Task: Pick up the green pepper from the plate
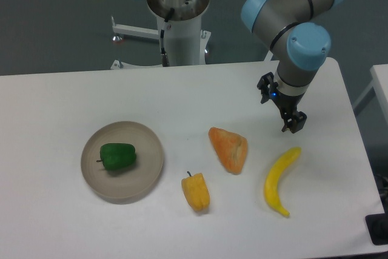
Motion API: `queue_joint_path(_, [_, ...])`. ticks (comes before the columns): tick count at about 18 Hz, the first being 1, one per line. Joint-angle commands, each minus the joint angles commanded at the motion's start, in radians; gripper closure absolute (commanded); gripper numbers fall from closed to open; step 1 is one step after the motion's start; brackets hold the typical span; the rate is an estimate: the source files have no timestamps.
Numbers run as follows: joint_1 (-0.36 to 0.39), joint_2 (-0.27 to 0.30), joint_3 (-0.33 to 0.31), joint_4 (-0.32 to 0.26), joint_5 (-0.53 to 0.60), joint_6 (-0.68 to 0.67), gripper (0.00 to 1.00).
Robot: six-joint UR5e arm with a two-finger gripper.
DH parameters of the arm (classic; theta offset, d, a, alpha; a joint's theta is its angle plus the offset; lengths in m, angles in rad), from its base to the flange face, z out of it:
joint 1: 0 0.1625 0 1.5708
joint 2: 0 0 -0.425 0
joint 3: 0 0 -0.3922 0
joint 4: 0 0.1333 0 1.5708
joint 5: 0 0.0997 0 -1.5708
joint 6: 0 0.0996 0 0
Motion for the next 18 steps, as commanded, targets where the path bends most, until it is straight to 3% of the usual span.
queue_joint_path(6, [0.0, 0.006, -0.002, -0.006, -0.026, -0.002, 0.0])
queue_joint_path(11, [-0.017, 0.049, -0.034, -0.011, -0.196, -0.064, 0.0])
queue_joint_path(14, [-0.101, 0.077, -0.04, -0.008, -0.25, -0.272, 0.0])
queue_joint_path(18, [-0.245, 0.1, -0.074, -0.003, -0.249, -0.435, 0.0])
